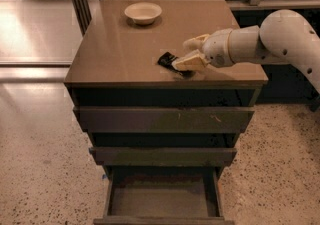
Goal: Pick rxbar chocolate from bottom drawer and place on counter
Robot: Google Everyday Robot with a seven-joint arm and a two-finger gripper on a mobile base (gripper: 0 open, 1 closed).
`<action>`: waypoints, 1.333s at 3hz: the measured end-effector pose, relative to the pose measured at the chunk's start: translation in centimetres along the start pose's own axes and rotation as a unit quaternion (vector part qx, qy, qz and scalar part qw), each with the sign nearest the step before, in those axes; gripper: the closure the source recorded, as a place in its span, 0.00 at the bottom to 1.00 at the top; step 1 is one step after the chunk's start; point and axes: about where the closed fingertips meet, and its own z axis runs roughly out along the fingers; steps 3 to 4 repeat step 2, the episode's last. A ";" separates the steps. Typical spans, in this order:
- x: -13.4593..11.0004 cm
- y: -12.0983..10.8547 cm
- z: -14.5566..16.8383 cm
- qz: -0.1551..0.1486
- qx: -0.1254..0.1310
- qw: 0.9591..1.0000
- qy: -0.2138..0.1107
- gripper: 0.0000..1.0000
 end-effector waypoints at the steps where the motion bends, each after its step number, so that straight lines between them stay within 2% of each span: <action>1: 0.0 0.0 0.0 0.000 0.000 1.000 0.000 0.00; 4: 0.0 0.0 0.0 0.000 0.000 1.000 0.000 0.00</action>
Offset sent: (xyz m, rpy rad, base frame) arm 0.0000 0.0000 0.0000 0.0000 0.0000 0.0001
